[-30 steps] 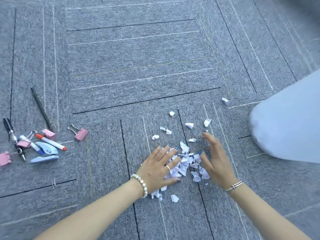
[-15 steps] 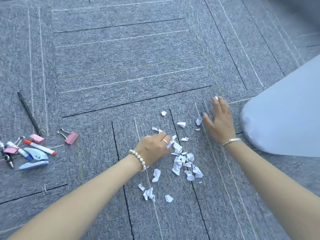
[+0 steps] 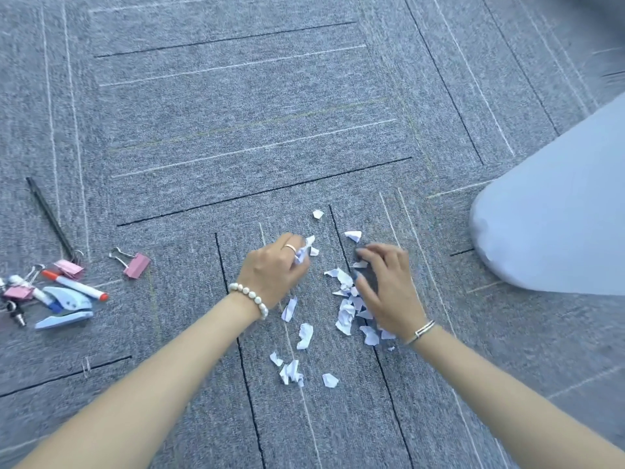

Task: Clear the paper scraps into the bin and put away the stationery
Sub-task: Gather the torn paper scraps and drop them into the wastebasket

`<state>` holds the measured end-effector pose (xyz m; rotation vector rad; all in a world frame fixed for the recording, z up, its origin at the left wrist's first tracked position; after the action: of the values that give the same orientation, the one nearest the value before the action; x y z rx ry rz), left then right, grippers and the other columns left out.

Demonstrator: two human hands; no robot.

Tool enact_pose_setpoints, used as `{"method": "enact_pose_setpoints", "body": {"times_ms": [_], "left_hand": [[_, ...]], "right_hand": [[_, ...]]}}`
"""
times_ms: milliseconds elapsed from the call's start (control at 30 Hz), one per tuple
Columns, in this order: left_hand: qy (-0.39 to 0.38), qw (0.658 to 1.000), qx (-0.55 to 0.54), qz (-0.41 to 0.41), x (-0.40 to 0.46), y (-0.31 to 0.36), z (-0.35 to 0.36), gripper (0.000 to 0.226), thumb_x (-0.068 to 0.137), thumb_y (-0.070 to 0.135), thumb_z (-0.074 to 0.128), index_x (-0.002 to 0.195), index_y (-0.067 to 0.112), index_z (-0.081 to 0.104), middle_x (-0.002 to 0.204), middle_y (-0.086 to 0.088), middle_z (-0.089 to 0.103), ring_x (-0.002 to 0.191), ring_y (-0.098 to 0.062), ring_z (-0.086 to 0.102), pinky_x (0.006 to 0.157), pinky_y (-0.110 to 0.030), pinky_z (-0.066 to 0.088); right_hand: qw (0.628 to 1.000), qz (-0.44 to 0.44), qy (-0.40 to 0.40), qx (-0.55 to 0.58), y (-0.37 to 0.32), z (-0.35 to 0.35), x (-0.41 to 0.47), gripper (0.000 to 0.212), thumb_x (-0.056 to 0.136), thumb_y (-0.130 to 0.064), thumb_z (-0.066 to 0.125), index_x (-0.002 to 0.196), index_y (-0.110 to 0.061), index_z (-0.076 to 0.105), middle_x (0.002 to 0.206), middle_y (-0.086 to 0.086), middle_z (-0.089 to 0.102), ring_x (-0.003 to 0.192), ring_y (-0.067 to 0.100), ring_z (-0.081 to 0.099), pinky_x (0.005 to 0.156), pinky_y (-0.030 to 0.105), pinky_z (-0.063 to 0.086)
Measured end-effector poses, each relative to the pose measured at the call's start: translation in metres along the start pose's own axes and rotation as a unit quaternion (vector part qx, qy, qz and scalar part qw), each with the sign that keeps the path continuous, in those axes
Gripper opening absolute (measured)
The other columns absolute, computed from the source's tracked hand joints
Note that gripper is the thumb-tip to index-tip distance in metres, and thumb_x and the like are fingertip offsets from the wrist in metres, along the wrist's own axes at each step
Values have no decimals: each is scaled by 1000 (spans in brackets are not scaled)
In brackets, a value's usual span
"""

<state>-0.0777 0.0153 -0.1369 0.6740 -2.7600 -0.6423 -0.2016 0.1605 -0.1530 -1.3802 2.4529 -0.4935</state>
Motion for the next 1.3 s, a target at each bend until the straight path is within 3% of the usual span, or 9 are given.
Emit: {"method": "enact_pose_setpoints", "body": {"times_ms": [167,300,433,567,700,833,933,1100,1300], "left_hand": [[-14,1000,-6,-9,-3,-4,-1,39,87,30,35,82,1,62,65,-2,59,34,-3,37,32,-2,16],[-15,1000,-10,-21,-7,-7,-5,41,86,30,34,81,1,61,61,-2,58,34,-3,37,31,-2,17],[-17,1000,-1,-19,-13,-7,-9,39,84,29,37,82,0,63,63,-4,62,35,0,34,31,0,11],[-23,1000,8,-13,-20,-12,-10,32,82,26,46,83,1,66,66,-7,66,36,5,28,34,3,10],[-24,1000,-15,-13,-25,-13,-10,36,83,29,42,94,5,68,61,2,60,38,6,27,34,2,10],[-33,999,-11,-5,-27,-12,-8,35,83,30,41,97,10,67,65,4,61,37,6,27,36,3,8],[-54,998,-7,-11,-28,-10,-4,39,84,32,37,91,8,67,68,1,64,36,2,34,36,1,10],[-57,998,-2,6,-27,-5,-1,40,84,36,38,87,8,66,67,1,64,35,-1,40,33,-2,15],[-78,996,31,31,-27,2,-3,41,86,39,34,81,9,63,55,6,54,33,-1,33,33,-3,10]], "right_hand": [[995,-72,-31,63,-19,5,-39,37,86,-33,38,121,-21,44,119,-3,47,115,7,35,99,36,38],[998,-48,14,37,-11,-6,-3,57,83,-48,40,132,-22,28,139,-2,27,129,14,23,109,35,20],[997,-8,-63,-53,-3,5,28,72,82,-64,29,141,-26,13,151,-3,11,138,11,3,113,36,4],[990,-77,-96,-73,-21,15,-1,78,80,-70,15,139,-19,21,149,-2,19,137,9,5,110,29,1],[981,-123,-145,-37,-28,21,-54,82,77,-74,26,141,-25,12,148,-12,10,137,5,-3,110,27,-7],[982,-117,-131,-62,-22,27,-71,75,78,-70,34,139,-28,19,146,-13,18,137,9,10,111,31,7],[984,-155,-54,-76,-20,32,-74,51,83,-59,39,125,-29,41,127,-9,39,119,16,34,99,34,28],[980,-189,36,-48,-27,26,-57,19,85,-38,44,94,-23,52,89,-4,60,80,13,45,69,22,40],[979,-185,-6,-83,-33,21,-24,29,88,-37,40,70,-16,50,55,-6,51,46,8,42,32,16,31]]}}
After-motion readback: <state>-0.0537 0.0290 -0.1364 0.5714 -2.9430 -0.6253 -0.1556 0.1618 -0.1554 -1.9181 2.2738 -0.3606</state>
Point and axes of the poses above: each hand's wrist, its own x-axis towards the middle knuckle, its own z-axis out of the palm, y = z × x, the point moved 4 cm from there along x, towards the middle knuckle
